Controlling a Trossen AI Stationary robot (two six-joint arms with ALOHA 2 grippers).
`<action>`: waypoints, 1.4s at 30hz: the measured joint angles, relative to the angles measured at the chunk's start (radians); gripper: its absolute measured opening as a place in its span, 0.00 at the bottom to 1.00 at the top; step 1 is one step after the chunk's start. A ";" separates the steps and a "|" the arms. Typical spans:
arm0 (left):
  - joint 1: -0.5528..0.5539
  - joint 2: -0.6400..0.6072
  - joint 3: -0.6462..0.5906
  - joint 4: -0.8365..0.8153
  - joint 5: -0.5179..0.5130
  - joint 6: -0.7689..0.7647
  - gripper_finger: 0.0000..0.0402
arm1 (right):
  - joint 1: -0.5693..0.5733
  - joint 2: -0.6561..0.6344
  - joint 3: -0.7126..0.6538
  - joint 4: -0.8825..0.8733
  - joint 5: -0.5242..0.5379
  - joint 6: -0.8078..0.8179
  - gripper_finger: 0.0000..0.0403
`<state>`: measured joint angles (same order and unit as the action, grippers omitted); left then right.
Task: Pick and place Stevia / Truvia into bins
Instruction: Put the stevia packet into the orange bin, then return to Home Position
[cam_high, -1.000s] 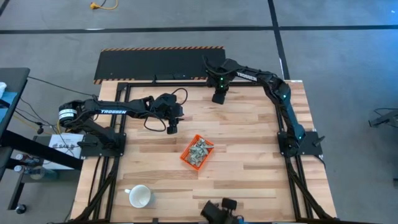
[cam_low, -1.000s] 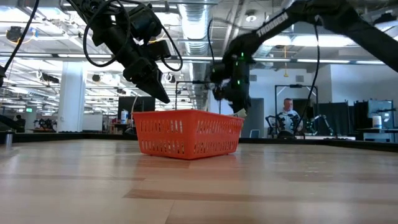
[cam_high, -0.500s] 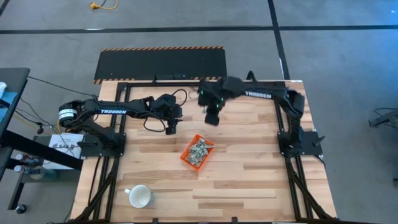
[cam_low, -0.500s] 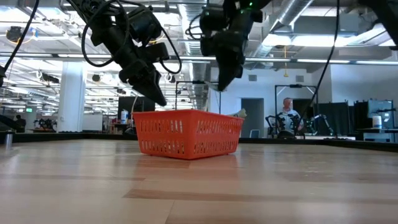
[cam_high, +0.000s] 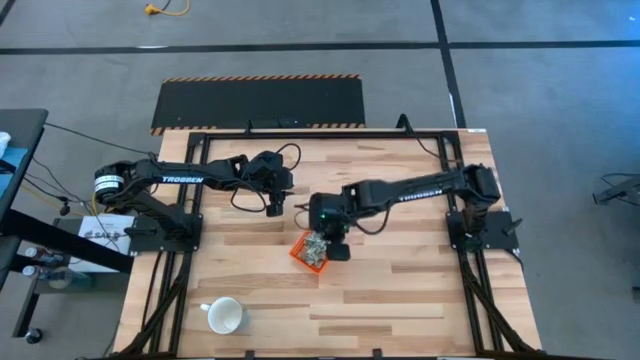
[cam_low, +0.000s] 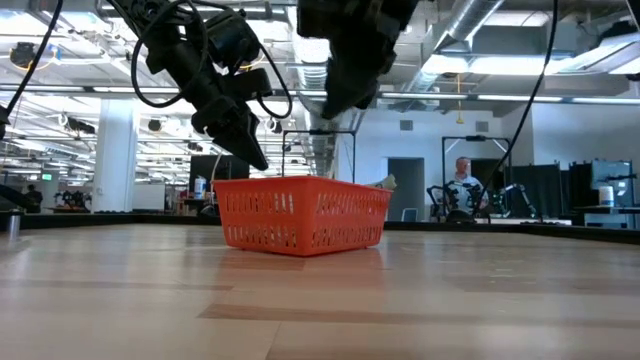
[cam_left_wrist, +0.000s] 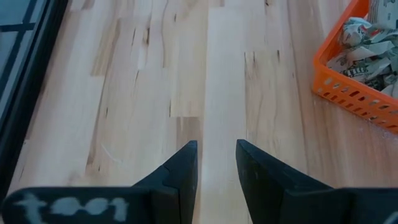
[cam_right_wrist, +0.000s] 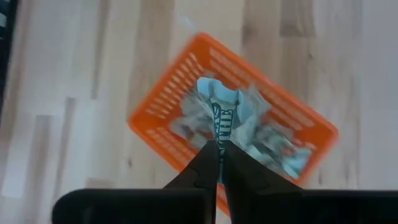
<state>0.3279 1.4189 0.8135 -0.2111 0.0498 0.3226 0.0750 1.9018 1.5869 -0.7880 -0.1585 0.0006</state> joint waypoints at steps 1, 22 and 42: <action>0.000 0.000 0.000 0.000 0.000 -0.005 0.25 | 0.009 0.000 0.000 0.013 0.000 0.000 0.03; 0.000 0.000 0.000 0.000 0.000 -0.028 0.25 | -0.003 0.000 0.001 -0.053 0.013 -0.024 0.16; -0.003 0.000 0.000 0.059 0.013 -0.046 0.25 | -0.115 -0.608 -0.641 0.379 0.108 0.006 0.02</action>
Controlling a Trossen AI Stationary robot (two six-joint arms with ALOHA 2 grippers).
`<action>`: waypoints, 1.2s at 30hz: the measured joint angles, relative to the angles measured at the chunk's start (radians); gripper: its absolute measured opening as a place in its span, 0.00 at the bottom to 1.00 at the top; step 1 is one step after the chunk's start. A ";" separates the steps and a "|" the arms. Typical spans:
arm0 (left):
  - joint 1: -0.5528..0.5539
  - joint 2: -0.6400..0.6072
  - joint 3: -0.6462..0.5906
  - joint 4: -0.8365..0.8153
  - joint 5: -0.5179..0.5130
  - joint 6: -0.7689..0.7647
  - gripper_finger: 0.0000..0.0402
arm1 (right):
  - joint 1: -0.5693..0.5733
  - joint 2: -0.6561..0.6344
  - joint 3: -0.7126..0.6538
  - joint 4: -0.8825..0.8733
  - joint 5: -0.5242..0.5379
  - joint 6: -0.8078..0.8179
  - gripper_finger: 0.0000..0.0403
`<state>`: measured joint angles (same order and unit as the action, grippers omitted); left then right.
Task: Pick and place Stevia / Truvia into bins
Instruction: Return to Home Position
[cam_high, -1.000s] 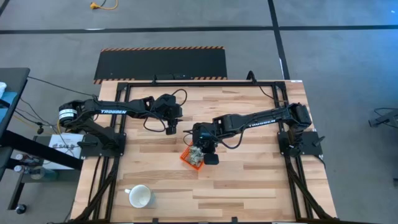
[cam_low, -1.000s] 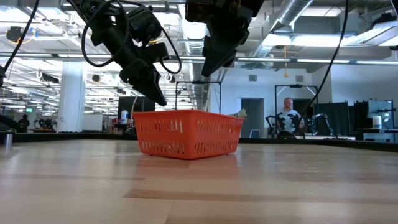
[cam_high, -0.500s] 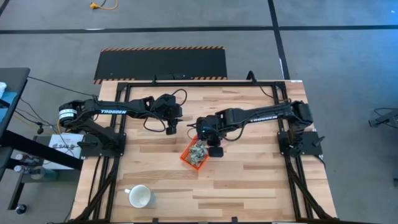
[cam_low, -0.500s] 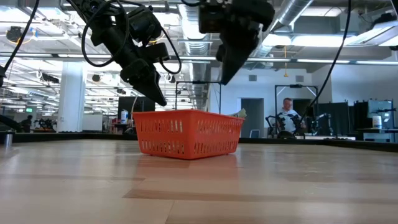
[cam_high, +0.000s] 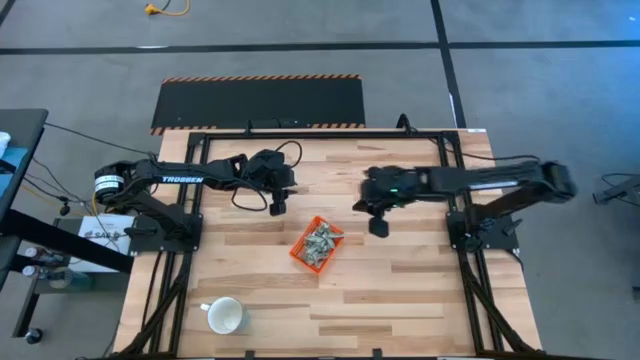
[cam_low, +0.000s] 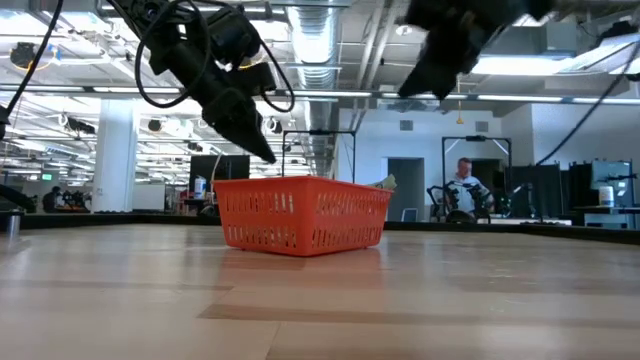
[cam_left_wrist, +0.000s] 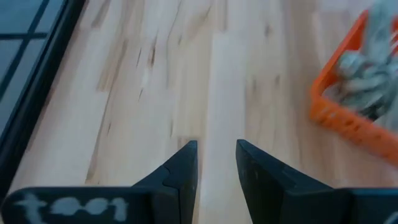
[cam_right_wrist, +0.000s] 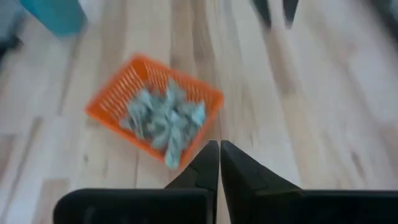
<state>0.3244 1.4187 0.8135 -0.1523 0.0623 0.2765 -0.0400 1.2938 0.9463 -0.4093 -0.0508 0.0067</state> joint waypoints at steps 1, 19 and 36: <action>0.000 -0.001 0.000 0.014 0.016 -0.005 0.25 | 0.000 -0.044 -0.035 0.041 0.000 -0.015 0.03; 0.001 -0.486 0.055 0.137 0.082 -0.124 0.25 | -0.102 -0.606 -0.282 0.259 -0.046 -0.199 0.00; -0.002 -1.004 0.055 -0.008 0.097 -0.202 0.25 | -0.143 -0.892 -0.336 0.267 -0.107 -0.145 0.00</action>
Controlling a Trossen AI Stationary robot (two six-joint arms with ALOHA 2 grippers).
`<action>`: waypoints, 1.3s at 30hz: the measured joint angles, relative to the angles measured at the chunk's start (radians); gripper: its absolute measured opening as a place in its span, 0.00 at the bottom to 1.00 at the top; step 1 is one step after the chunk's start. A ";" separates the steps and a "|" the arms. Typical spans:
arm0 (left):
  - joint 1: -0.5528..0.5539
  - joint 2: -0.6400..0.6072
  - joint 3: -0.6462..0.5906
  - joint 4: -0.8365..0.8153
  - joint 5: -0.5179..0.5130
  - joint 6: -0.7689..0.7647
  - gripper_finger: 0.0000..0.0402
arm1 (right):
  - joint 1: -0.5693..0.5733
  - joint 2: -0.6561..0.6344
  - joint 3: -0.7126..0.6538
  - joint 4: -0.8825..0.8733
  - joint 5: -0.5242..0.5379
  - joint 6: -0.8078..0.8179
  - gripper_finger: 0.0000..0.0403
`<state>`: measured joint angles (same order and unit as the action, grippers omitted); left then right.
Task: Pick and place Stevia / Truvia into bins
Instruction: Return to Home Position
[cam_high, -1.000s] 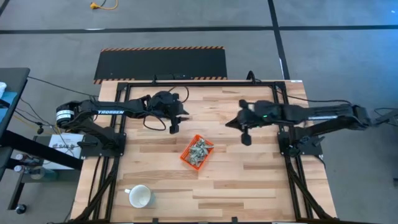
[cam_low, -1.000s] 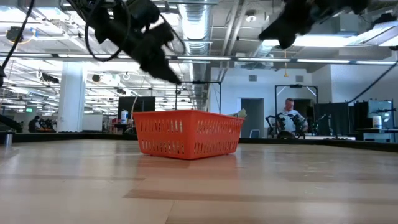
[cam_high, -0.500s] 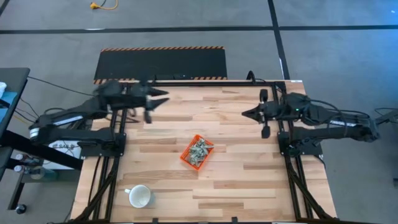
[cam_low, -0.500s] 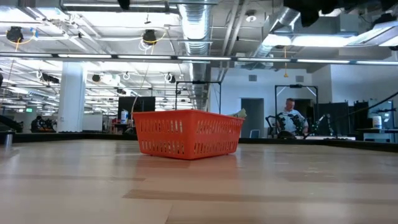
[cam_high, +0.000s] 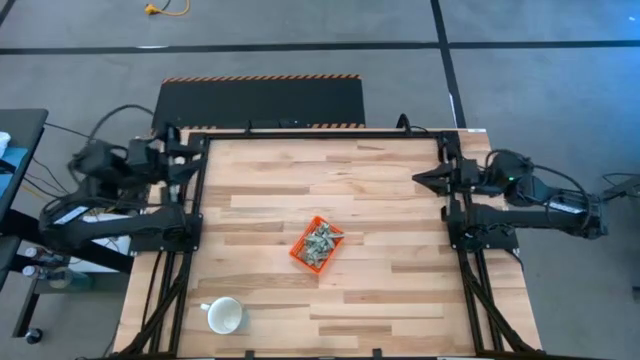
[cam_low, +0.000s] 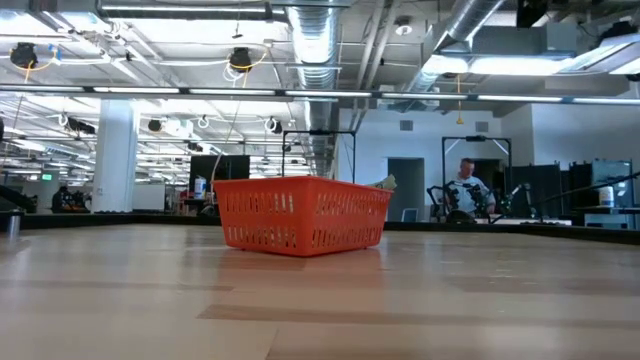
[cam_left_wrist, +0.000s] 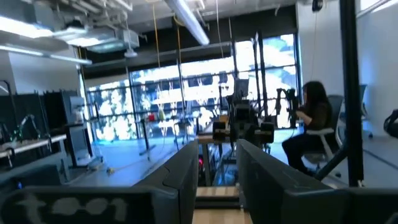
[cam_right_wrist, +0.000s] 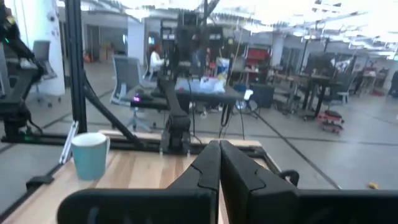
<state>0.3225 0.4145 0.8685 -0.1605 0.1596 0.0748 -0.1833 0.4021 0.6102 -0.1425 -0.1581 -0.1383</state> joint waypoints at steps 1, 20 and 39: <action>0.000 -0.021 0.000 -0.011 0.000 -0.002 0.25 | 0.000 -0.015 0.000 -0.004 0.000 0.005 0.00; 0.000 -0.364 -0.001 -0.180 -0.007 -0.035 0.25 | -0.002 -0.289 0.000 -0.175 0.056 0.060 0.00; 0.001 -0.409 -0.101 -0.193 0.011 -0.036 0.22 | 0.000 -0.398 -0.084 -0.133 0.076 0.135 0.00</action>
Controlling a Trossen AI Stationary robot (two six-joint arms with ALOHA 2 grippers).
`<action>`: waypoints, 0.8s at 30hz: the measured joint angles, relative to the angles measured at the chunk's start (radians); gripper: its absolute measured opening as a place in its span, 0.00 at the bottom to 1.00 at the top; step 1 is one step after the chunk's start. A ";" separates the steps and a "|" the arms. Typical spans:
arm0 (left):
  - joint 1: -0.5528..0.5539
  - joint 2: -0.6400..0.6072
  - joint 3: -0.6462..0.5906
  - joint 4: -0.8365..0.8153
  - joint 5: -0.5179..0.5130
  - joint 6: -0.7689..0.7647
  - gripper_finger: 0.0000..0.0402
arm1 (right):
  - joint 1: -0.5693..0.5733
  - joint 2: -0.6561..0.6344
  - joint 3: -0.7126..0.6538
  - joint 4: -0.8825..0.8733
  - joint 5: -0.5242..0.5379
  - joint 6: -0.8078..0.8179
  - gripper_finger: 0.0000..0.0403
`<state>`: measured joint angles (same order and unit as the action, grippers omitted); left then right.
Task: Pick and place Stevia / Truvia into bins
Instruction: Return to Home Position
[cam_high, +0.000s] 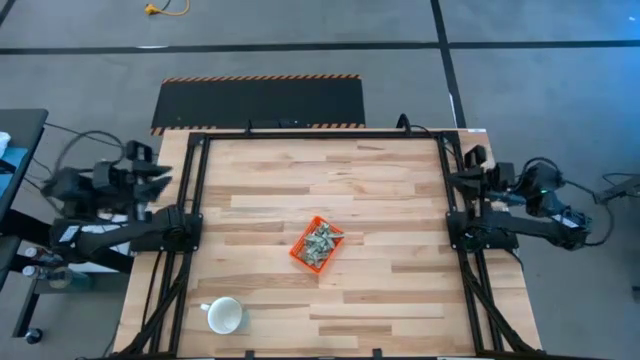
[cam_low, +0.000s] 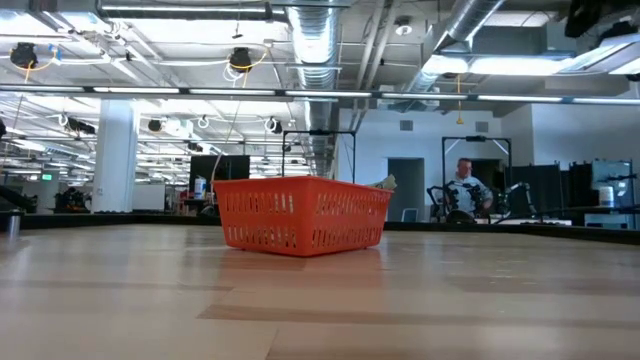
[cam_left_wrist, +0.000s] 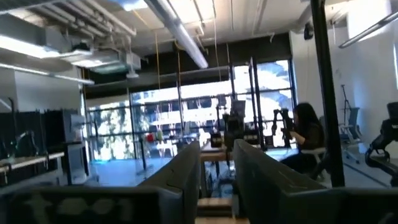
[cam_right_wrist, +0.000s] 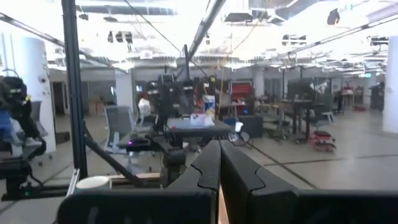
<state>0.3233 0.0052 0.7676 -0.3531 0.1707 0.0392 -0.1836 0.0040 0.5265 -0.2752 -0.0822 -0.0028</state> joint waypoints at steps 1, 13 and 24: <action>0.000 0.000 -0.030 0.037 0.000 -0.004 0.21 | 0.002 0.001 -0.030 0.038 -0.001 0.007 0.00; 0.000 0.000 -0.390 0.477 0.030 -0.026 0.15 | 0.049 0.001 -0.368 0.518 0.002 0.093 0.00; 0.000 0.000 -0.592 0.663 0.025 -0.087 0.06 | 0.074 0.001 -0.453 0.603 0.022 0.129 0.00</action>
<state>0.3233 0.0048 0.1751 0.3099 0.1959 -0.0483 -0.1097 0.0051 0.0733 0.3283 -0.0597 0.1258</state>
